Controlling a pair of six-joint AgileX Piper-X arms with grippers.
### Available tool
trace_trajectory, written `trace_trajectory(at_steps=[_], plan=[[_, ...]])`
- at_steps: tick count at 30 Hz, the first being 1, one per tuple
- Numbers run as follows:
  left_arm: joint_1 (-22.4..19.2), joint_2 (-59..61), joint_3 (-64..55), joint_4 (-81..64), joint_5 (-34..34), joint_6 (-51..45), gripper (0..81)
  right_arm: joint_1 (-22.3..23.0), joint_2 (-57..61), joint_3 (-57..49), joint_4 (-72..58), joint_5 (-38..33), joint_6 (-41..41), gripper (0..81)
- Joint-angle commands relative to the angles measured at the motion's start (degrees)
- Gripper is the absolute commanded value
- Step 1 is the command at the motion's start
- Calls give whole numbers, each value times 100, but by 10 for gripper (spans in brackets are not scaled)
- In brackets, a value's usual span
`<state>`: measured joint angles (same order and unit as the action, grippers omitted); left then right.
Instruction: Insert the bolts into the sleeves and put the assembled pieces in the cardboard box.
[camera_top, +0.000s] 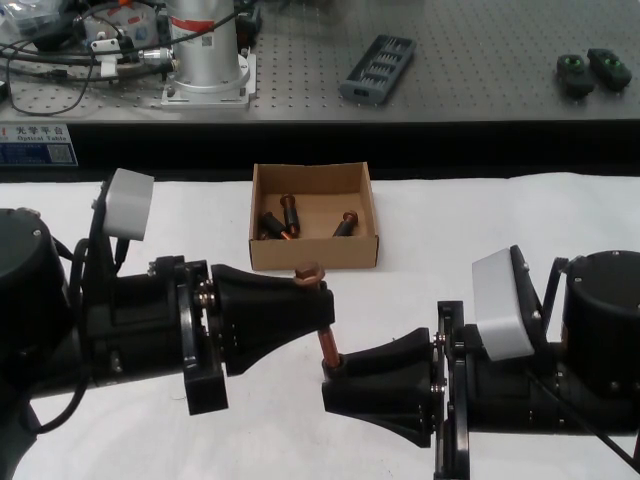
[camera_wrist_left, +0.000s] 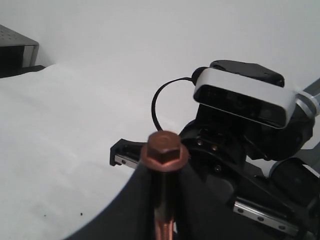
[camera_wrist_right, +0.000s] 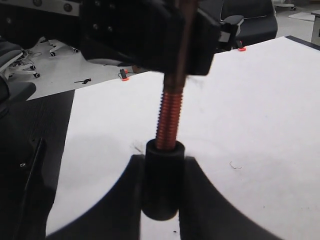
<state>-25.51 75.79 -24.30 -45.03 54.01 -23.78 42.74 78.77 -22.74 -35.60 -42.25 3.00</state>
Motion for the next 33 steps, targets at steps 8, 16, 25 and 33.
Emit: trace_trajectory(at_steps=[8, 16, 25, 33], plan=[[-547, 17, -34, 837, 158, 618, 6, 8, -79, -36, -309, 164, 372, 44], [-553, 17, -49, 717, -149, 1356, 109, -36, -79, -36, -510, 185, 442, 44], [-553, 17, -150, 1068, -1722, 1360, 617, -276, -79, -97, -494, 184, 734, 44], [101, -272, -655, 1695, -3018, 1403, 586, -631, 358, -1325, 1141, 612, 614, 44]])
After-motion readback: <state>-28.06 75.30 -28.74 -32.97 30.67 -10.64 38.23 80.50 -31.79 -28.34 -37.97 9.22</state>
